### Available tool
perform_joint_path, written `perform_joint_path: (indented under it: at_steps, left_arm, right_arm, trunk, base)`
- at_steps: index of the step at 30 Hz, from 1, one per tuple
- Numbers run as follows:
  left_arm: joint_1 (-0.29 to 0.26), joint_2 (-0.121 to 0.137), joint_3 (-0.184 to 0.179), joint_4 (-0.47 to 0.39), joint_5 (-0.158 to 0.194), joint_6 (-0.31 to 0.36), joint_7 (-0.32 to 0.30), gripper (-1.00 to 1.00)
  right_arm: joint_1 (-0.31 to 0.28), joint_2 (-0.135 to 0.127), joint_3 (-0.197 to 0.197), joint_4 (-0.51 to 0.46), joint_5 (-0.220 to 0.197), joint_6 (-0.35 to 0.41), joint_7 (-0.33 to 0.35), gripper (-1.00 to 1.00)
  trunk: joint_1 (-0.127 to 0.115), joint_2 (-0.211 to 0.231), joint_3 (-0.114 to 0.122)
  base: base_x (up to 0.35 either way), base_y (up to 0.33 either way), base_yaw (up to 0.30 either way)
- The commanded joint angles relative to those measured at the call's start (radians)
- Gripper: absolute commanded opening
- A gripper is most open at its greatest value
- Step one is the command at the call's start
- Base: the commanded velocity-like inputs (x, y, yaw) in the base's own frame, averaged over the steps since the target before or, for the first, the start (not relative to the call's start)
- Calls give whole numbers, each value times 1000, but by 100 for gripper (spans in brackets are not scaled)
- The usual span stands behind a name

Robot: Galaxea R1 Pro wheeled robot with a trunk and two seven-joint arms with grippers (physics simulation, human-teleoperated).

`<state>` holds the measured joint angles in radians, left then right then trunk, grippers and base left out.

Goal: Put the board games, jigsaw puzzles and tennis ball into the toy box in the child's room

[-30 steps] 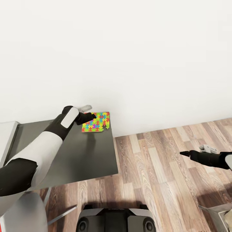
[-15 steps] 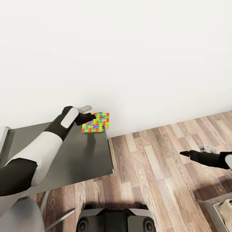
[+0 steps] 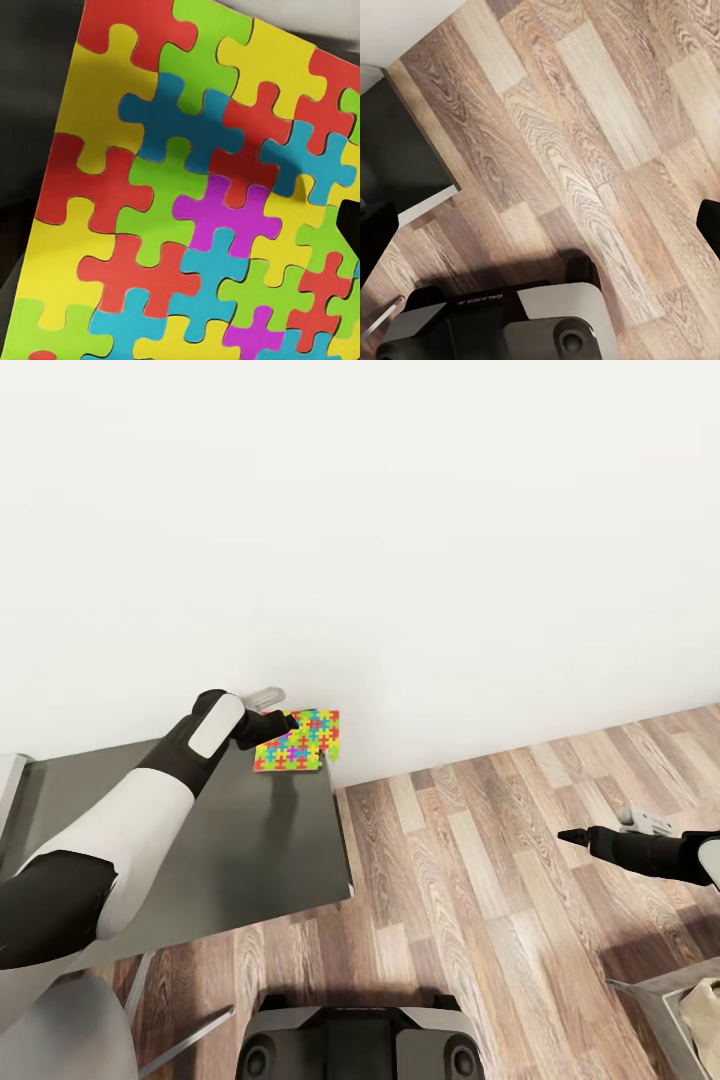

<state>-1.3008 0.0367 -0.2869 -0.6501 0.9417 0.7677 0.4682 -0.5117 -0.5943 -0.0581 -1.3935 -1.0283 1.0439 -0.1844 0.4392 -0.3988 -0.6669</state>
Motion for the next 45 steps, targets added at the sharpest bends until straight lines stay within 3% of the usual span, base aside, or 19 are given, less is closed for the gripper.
perform_joint_path:
  at_steps: [1,13,20,23,24,28,29,33,37,45]
  left_arm:
    - [0,1,-6,26,20,-1,7,100]
    - [8,19,13,26,21,3,6,100]
    - [40,64,86,-26,23,9,6,100]
    - [95,96,150,-155,23,28,9,100]
    - [95,96,150,-155,23,28,9,100]
    - [159,121,225,-309,25,69,33,100]
    - [159,121,225,-309,25,69,33,100]
    - [214,133,265,-426,26,88,54,100]
    - [265,137,300,-520,28,95,61,100]
    - [277,176,308,-502,30,76,70,100]
  right_arm:
    - [-1,0,0,-1,-10,3,-10,100]
    - [-1,4,4,6,-13,3,-9,100]
    - [-14,17,7,42,-16,3,-7,100]
    - [-46,41,6,83,-19,3,-7,100]
    - [-46,41,6,83,-19,3,-7,100]
    - [-107,106,5,141,-14,3,-7,100]
    - [-107,106,5,141,-14,3,-7,100]
    - [-135,177,4,193,-12,-62,-10,100]
    - [-144,208,7,206,-11,-111,-7,100]
    - [-143,244,-2,245,-22,-135,16,100]
  trunk:
    - [11,-1,-1]
    - [11,-1,-1]
    - [11,-1,-1]
    - [11,-1,-1]
    - [11,-1,-1]
    - [11,-1,-1]
    - [11,-1,-1]
    - [11,-1,-1]
    - [11,-1,-1]
    - [11,-1,-1]
  base:
    - [0,0,-2]
    - [0,0,0]
    - [0,0,0]
    - [0,0,0]
    - [0,0,0]
    - [0,0,0]
    - [0,0,0]
    - [0,0,0]
    - [0,0,0]
    - [0,0,0]
